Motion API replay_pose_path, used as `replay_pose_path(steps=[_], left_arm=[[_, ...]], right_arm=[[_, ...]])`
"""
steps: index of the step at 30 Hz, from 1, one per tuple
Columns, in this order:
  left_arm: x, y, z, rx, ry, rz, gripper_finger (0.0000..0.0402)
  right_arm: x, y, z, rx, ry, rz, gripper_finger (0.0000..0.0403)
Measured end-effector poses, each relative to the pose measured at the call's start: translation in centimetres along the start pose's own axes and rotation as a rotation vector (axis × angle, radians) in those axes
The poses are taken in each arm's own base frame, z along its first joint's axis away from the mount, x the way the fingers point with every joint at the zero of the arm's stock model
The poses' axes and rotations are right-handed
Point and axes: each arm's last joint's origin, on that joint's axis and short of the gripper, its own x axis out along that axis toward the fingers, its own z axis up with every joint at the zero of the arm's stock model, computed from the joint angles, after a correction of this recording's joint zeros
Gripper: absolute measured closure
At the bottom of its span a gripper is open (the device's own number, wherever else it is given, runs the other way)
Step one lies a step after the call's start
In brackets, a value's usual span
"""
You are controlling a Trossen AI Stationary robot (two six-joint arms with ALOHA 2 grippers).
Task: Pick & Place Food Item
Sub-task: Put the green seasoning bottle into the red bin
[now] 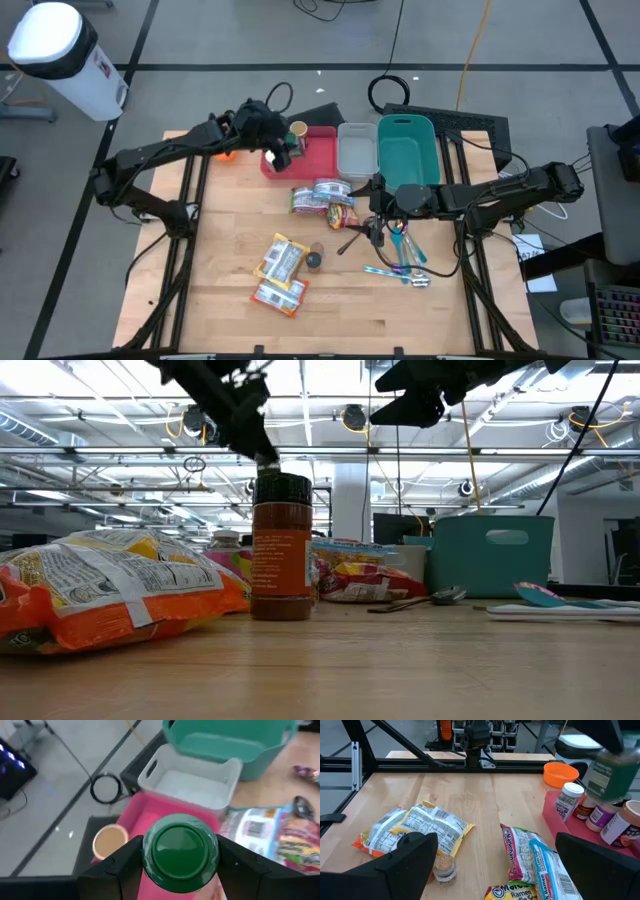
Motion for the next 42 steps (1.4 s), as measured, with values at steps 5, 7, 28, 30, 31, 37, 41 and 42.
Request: replay_pose_path(steps=[5,7,28,30,31,37,41,42], left_arm=[[2.8,2.4,-1.2,-0.065,0.073,0.049,0.0187],[4.0,3.2,-1.7,-0.086,0.097,0.066,0.0183],[9.8,6.4,-7.5,-0.219,0.222,0.041,0.0185],[9.9,6.1,-7.7,-0.214,0.228,0.038,0.0187],[10.0,6.0,-7.8,-0.212,0.232,0.038,0.0188],[9.4,5.4,-7.5,-0.196,0.242,0.055,0.0183],[8.5,5.1,-7.4,-0.193,0.265,0.060,0.0176],[8.3,5.1,-7.4,-0.194,0.274,0.056,0.0178]], right_arm=[[0.0,0.0,0.0,0.000,0.000,0.000,0.0006],[0.0,0.0,0.0,0.000,0.000,0.000,0.0005],[0.0,0.0,0.0,0.000,0.000,0.001,0.0005],[0.0,0.0,0.0,0.000,0.000,0.000,0.0006],[0.0,0.0,0.0,0.000,0.000,0.000,0.0006],[0.0,0.0,0.0,0.000,0.000,0.000,0.0005],[0.0,0.0,0.0,0.000,0.000,0.001,0.0006],[0.0,0.0,0.0,0.000,0.000,0.001,0.0006]])
